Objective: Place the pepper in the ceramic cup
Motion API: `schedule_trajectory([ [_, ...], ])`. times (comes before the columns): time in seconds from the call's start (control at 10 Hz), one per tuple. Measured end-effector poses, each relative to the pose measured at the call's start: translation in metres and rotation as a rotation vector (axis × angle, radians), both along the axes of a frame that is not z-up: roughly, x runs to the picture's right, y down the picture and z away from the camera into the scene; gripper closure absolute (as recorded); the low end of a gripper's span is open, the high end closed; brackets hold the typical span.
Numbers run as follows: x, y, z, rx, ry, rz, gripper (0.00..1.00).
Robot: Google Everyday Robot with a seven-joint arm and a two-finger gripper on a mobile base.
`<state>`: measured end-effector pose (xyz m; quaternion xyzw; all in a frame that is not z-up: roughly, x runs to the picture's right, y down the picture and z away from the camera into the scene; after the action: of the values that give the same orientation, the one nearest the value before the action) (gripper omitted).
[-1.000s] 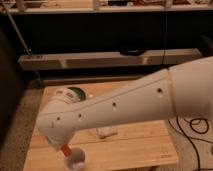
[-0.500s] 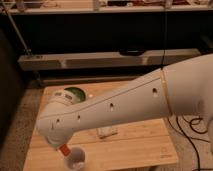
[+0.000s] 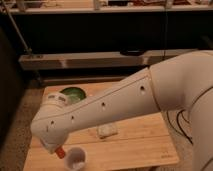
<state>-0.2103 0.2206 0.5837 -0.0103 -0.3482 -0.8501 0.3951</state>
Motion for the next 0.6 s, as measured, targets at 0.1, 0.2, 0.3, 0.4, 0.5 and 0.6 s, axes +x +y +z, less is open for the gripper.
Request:
schedule_trajectory([
  [0.1,0.006,0.0,-0.001,-0.002,-0.01,-0.007,0.83],
  [0.2,0.019,0.003,-0.007,-0.009,-0.035,-0.011,0.91],
  [0.3,0.032,0.006,-0.01,-0.026,-0.057,-0.013,0.98],
  [0.4,0.039,0.01,-0.014,-0.045,-0.08,-0.018,1.0],
  [0.5,0.042,0.014,-0.021,-0.064,-0.108,-0.025,1.0],
  [0.6,0.046,0.017,-0.029,-0.076,-0.122,-0.031,1.0],
])
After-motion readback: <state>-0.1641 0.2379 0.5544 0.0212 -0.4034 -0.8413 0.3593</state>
